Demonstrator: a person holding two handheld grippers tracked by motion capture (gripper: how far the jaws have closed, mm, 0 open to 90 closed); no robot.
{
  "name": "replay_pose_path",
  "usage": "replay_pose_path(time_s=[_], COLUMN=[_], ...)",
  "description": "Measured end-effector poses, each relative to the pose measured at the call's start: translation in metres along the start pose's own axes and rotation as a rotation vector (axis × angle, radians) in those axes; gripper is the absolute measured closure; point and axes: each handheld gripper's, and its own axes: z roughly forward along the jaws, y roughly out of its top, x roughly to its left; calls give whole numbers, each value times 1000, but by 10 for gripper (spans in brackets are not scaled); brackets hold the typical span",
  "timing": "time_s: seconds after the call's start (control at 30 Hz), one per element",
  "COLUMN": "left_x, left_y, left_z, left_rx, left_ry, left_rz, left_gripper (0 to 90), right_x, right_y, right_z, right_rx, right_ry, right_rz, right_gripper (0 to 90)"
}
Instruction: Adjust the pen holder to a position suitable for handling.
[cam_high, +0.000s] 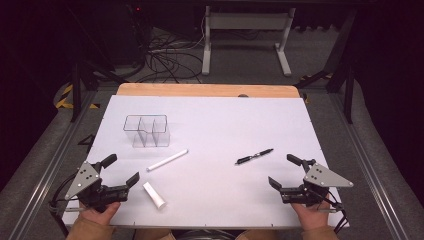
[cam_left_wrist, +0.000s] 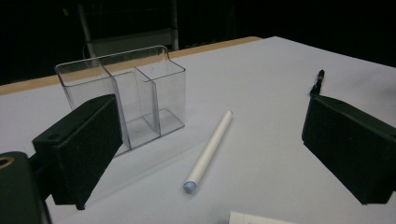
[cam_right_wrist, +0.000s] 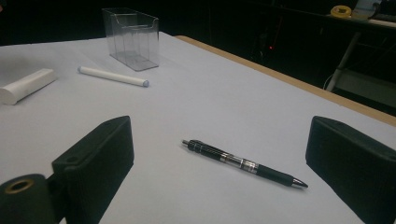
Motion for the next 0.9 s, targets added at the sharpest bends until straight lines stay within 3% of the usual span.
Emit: replay_pose_path(time_s=[0.7, 0.9], left_x=[1, 3], left_y=[3, 9], left_z=[1, 3], left_rx=[9, 33], left_ry=[12, 3], left_rz=[11, 14], left_gripper=[90, 92], right_x=[2, 2], right_y=[-1, -2], right_z=[2, 4], right_rx=[13, 16], right_ry=[19, 26], right_rz=[8, 7], right_gripper=[108, 111])
